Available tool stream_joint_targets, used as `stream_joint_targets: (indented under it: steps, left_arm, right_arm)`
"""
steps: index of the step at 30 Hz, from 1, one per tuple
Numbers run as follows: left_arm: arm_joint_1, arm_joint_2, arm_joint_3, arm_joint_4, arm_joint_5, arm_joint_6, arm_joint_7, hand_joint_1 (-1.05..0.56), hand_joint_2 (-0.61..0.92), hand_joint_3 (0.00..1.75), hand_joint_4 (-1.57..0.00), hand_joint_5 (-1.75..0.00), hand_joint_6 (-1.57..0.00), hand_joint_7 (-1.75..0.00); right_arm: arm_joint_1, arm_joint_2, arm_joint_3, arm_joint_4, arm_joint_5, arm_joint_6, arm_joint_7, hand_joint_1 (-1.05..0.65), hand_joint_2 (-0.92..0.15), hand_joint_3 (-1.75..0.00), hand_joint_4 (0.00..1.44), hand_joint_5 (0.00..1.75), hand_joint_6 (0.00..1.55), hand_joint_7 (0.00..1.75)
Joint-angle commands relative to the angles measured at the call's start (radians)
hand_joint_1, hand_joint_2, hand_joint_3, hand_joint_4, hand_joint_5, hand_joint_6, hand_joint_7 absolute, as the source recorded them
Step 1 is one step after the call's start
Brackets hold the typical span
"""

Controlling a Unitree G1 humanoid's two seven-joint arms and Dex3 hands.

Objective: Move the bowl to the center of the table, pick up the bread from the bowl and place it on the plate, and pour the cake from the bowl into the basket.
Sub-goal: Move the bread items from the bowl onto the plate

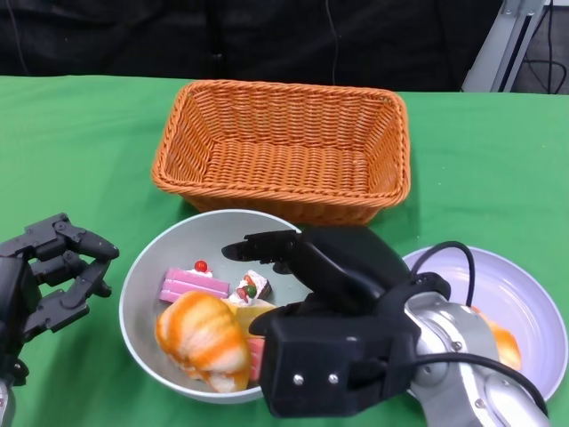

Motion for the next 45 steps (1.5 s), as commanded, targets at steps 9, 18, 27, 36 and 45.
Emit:
stream_joint_targets:
  steps: [9,18,27,36,45]
  left_arm:
    - [-0.017,0.010,0.001,0.013,0.003,-0.002,0.021,-0.20,0.81,0.51,-0.84,-1.38,-0.91,-0.97]
    - [-0.023,0.004,0.007,0.010,-0.027,0.024,-0.007,-0.22,0.85,0.41,-0.81,-1.38,-0.89,-0.97]
    - [-0.026,0.009,0.010,0.013,-0.029,0.030,-0.008,-0.24,0.90,0.29,-0.80,-1.44,-0.88,-1.00]
    - [-0.024,0.016,0.001,0.010,0.037,0.017,0.085,-0.23,0.92,0.26,-0.82,-1.46,-0.89,-1.02]
    - [-0.028,0.015,-0.003,0.018,0.055,0.010,0.114,-0.20,0.92,0.28,-0.82,-1.46,-0.88,-1.03]
  right_arm:
    - [-0.100,0.058,0.035,0.046,0.035,0.115,0.085,-0.70,-0.92,-0.07,0.81,0.05,0.50,0.00]
    - [-0.122,0.076,0.041,0.063,0.080,0.137,0.085,-0.76,-0.92,-0.17,0.84,0.05,0.50,0.01]
    - [-0.174,0.079,0.099,0.091,0.027,0.245,0.124,-0.87,-0.92,-0.27,0.90,0.07,0.50,0.00]
    - [-0.271,0.097,0.167,0.251,0.003,0.313,0.156,-0.99,-0.92,-0.36,0.99,0.11,0.49,0.01]
    - [-0.280,0.110,0.166,0.309,0.039,0.291,0.145,-1.04,-0.92,-0.40,1.10,0.20,0.50,0.01]
